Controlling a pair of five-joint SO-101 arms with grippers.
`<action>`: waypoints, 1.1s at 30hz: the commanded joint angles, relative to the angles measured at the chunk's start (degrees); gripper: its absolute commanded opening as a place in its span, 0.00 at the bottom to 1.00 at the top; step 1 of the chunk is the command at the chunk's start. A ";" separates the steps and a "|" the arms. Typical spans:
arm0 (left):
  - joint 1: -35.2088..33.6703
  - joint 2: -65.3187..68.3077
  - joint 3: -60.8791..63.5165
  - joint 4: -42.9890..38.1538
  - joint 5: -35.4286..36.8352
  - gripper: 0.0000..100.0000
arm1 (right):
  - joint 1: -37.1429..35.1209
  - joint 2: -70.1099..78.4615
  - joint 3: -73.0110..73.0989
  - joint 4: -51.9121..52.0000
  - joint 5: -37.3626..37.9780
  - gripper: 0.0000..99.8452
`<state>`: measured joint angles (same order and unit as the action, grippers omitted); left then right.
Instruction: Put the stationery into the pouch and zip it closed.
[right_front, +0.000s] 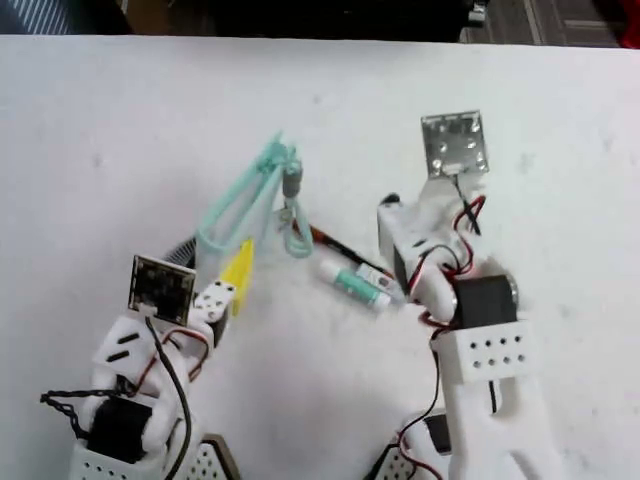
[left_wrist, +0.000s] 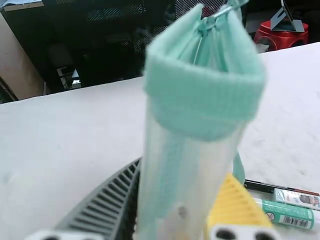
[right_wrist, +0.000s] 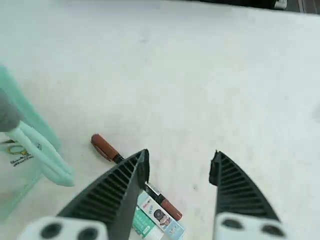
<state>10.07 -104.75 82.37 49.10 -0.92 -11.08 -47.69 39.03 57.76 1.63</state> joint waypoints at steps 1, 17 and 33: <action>0.40 -0.04 -0.79 0.00 -0.18 0.18 | 0.84 -0.92 6.51 -6.99 0.00 0.19; 0.40 -0.04 -0.53 0.00 -0.09 0.18 | -3.12 -0.92 23.47 -23.25 3.25 0.19; 0.40 -0.04 -0.53 0.00 -0.09 0.18 | -3.21 -0.92 24.09 -23.52 3.25 0.19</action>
<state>10.07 -104.75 82.37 49.10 -0.92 -13.98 -47.69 63.30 35.43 4.18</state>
